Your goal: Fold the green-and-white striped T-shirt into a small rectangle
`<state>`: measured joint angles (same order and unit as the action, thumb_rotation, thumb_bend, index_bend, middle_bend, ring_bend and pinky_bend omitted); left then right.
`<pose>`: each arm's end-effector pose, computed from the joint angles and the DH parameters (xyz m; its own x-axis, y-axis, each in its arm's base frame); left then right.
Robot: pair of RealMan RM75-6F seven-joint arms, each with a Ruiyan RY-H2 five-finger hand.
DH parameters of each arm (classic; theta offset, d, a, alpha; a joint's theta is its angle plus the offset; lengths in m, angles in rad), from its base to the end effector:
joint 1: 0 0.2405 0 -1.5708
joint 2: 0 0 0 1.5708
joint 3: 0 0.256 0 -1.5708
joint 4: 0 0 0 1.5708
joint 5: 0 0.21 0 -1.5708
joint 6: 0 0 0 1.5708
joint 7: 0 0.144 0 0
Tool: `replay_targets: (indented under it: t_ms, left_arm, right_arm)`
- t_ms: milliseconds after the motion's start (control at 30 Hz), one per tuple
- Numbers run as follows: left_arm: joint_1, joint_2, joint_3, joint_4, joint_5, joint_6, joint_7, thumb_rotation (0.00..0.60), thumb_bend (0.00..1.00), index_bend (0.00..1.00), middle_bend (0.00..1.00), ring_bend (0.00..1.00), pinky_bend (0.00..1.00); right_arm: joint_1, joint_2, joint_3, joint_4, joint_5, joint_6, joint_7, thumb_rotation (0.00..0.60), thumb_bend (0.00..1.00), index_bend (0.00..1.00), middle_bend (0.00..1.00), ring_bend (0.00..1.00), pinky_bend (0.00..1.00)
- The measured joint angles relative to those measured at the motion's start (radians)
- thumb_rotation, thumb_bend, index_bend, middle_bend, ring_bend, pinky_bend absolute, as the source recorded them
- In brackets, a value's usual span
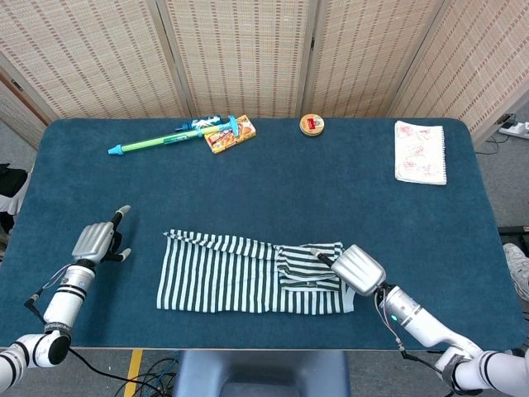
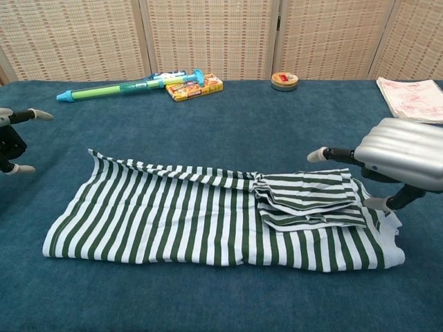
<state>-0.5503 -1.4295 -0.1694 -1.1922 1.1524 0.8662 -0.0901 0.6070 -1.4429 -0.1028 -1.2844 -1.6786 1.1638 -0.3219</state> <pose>-0.2999 0.3524 0.0560 0.2880 0.2981 0.9101 0.9537 -0.0034 -0.3007 -0.2280 -0.2851 0.0110 0.7864 0.0433 0.6162 -0.4454 -0.6514 0.6143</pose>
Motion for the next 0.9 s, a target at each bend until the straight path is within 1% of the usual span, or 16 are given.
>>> replay_targets:
  t_ms: [100,200,267,400,533,633,733,833,900]
  left_arm:
    - [0.000,0.005,-0.002,-0.005,-0.001,0.002,0.000,0.600,0.32,0.01,0.86,0.81,0.89]
    - [0.002,0.012,-0.002,-0.011,0.000,0.005,0.002,0.600,0.32,0.02,0.86,0.81,0.89]
    - [0.004,0.021,0.001,-0.019,0.009,0.012,0.004,0.600,0.32,0.03,0.86,0.81,0.89]
    - [0.010,0.033,0.014,-0.030,0.055,0.040,-0.001,0.600,0.32,0.10,0.86,0.81,0.89]
    - [0.013,0.046,0.047,-0.026,0.159,0.081,-0.020,0.600,0.32,0.16,0.86,0.81,0.89]
    - [0.015,0.050,0.080,-0.008,0.255,0.126,-0.047,0.600,0.32,0.21,0.86,0.81,0.89]
    - [0.016,0.046,0.114,0.021,0.346,0.179,-0.097,0.600,0.32,0.28,0.86,0.81,0.89]
    - [0.012,0.038,0.149,0.059,0.413,0.221,-0.148,0.600,0.32,0.30,0.86,0.81,0.89]
    - [0.007,0.036,0.168,0.073,0.439,0.228,-0.159,0.600,0.32,0.30,0.86,0.80,0.88]
  right_arm:
    - [0.001,0.004,0.026,-0.015,0.004,0.012,0.005,0.600,0.28,0.10,0.97,0.98,1.00]
    - [0.002,0.010,0.057,-0.028,0.013,0.027,0.004,0.600,0.33,0.10,0.97,0.98,1.00]
    - [0.000,0.018,0.082,-0.040,0.025,0.045,0.000,0.600,0.36,0.10,0.97,0.97,1.00]
    - [-0.012,0.046,0.123,-0.075,0.053,0.081,-0.005,0.600,0.38,0.11,0.97,0.97,1.00]
    - [-0.030,0.081,0.144,-0.112,0.075,0.101,-0.010,0.600,0.39,0.14,0.97,0.97,1.00]
    - [-0.047,0.103,0.149,-0.136,0.088,0.110,-0.010,0.600,0.39,0.17,0.97,0.97,1.00]
    - [-0.062,0.119,0.148,-0.150,0.099,0.111,-0.008,0.600,0.39,0.19,0.97,0.97,1.00]
    - [-0.074,0.126,0.147,-0.156,0.105,0.111,-0.007,0.600,0.39,0.19,0.97,0.97,1.00]
    - [-0.079,0.131,0.147,-0.160,0.105,0.115,-0.005,0.600,0.39,0.19,0.97,0.97,1.00]
